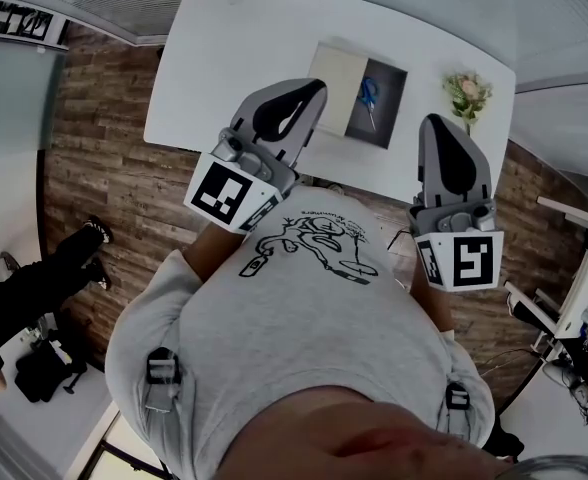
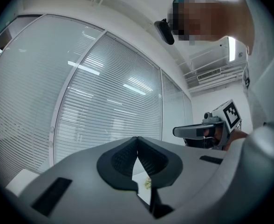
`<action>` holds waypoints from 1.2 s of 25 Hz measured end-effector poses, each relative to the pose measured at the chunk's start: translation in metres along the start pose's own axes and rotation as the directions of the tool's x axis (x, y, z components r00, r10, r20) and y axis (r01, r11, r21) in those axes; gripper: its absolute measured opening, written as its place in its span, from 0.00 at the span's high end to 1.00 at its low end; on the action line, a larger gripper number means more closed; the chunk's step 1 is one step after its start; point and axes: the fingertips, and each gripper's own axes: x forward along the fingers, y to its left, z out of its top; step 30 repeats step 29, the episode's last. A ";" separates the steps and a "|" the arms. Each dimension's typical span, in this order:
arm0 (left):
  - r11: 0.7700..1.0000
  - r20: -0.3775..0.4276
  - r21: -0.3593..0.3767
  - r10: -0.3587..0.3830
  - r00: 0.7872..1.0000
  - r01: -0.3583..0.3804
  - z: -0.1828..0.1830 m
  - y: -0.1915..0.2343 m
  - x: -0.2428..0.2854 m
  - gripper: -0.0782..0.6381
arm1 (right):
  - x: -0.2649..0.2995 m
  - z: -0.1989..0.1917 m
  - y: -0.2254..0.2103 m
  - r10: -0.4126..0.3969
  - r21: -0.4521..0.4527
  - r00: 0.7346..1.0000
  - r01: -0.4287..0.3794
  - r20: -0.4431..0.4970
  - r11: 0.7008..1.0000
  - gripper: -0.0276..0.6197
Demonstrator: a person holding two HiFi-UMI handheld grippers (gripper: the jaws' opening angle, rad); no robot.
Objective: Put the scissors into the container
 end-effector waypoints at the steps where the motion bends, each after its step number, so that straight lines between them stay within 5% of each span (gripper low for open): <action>1: 1.000 0.001 0.000 -0.001 1.000 0.001 0.000 0.000 0.000 0.86 | -0.001 0.000 0.000 -0.003 0.003 1.000 0.003 0.001 1.000 0.95; 30: 1.000 0.001 -0.002 -0.006 1.000 0.006 -0.001 -0.006 -0.004 0.86 | -0.007 0.000 0.003 -0.015 -0.021 1.000 0.015 -0.005 1.000 0.95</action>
